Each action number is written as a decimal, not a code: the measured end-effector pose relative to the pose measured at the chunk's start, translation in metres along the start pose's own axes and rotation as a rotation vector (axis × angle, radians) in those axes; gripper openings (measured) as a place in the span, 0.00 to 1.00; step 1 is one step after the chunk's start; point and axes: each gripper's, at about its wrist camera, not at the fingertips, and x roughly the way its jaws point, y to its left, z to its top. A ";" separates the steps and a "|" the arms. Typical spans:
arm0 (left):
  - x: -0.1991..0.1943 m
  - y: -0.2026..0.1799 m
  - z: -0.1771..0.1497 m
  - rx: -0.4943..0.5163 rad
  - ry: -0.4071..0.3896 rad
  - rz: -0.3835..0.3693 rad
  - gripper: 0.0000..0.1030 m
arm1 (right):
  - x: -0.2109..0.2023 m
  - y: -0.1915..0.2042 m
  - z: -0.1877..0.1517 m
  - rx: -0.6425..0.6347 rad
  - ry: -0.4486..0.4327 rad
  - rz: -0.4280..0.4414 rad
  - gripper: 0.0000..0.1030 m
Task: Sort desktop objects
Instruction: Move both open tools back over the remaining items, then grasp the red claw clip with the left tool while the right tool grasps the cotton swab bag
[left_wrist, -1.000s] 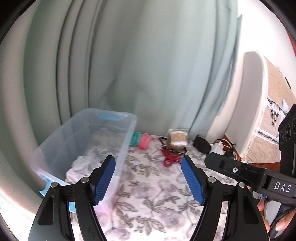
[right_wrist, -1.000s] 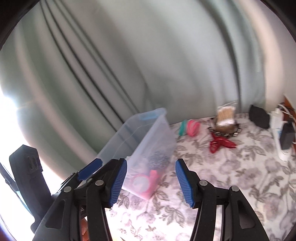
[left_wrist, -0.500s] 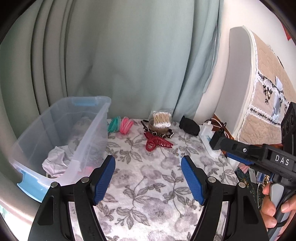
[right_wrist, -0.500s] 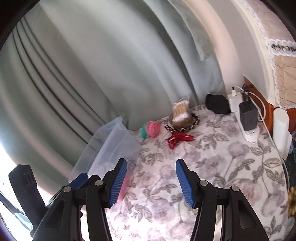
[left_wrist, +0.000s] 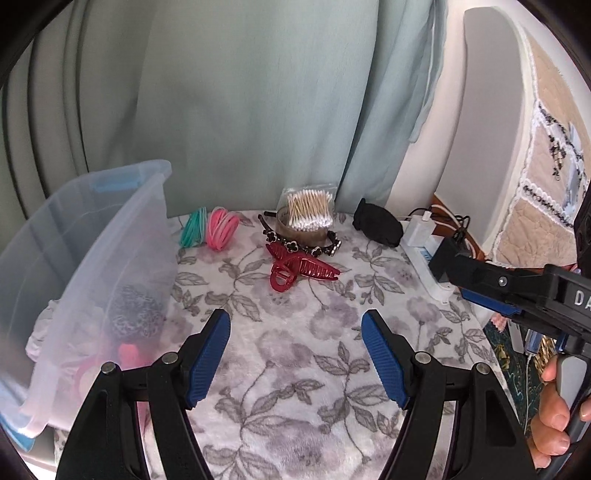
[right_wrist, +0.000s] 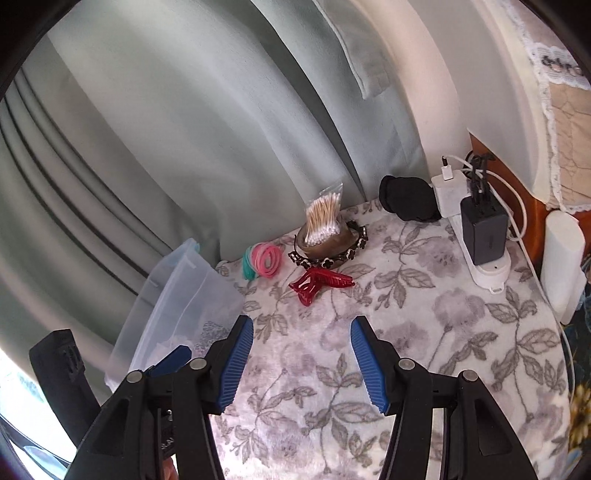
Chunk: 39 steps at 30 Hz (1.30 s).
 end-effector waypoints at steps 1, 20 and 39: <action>0.008 0.002 0.002 -0.004 0.008 0.001 0.72 | 0.005 0.000 0.003 -0.004 0.004 -0.001 0.57; 0.147 0.023 0.023 0.114 0.057 0.023 0.72 | 0.109 -0.040 0.049 0.032 0.097 -0.051 0.57; 0.194 0.045 0.028 0.046 0.116 -0.029 0.72 | 0.199 -0.060 0.100 0.071 0.098 -0.006 0.57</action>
